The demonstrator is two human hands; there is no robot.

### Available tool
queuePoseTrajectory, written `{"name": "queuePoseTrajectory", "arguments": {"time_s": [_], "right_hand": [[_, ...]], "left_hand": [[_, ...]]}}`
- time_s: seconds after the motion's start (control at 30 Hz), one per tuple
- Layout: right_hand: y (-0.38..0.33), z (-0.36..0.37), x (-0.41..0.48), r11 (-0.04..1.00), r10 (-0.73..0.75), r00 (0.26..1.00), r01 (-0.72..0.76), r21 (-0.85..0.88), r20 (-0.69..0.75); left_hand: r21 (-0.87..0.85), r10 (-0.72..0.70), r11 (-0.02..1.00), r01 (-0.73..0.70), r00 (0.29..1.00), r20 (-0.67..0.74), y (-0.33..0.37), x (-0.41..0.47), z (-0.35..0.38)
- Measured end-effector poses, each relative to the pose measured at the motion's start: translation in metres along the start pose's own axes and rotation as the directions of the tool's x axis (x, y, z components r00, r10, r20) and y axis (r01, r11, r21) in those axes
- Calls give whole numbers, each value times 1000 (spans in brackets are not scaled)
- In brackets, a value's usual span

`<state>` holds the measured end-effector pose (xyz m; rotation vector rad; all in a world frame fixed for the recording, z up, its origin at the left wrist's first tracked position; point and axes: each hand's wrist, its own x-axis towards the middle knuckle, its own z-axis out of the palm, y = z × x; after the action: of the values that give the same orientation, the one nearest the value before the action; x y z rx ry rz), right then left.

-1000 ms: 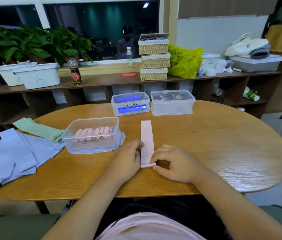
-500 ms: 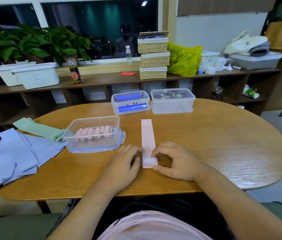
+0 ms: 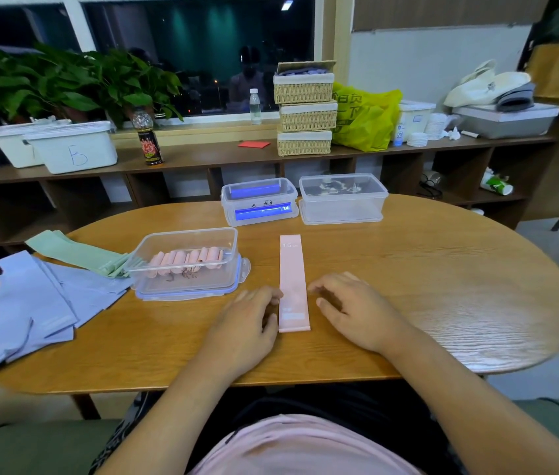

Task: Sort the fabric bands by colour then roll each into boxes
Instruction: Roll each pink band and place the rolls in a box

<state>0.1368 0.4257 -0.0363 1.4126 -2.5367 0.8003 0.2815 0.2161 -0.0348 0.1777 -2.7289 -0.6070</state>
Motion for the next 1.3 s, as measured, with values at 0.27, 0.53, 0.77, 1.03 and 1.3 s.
{"name": "queuePoseTrajectory", "arguments": {"time_s": [0.27,0.53,0.77,1.03,1.3], "right_hand": [[-10,-7,-6,981,-193,972,193,11,132],[-8,-5,-5,981,-193,975,191,27,113],[-5,-2,-5,974,-224,970,220,52,92],[-2,-1,-7,952,-277,958,264,155,70],[-1,-1,-7,943,-277,957,253,215,87]], "left_hand": [[9,26,1000,-26,1000,16,2,-3,-1],[-114,158,980,-163,986,-52,1,-5,-5],[-83,292,952,-295,955,-53,0,-6,-2],[-100,266,959,-265,964,-2,-3,-6,-2],[-112,261,960,-257,965,18,-3,-7,-3]]}}
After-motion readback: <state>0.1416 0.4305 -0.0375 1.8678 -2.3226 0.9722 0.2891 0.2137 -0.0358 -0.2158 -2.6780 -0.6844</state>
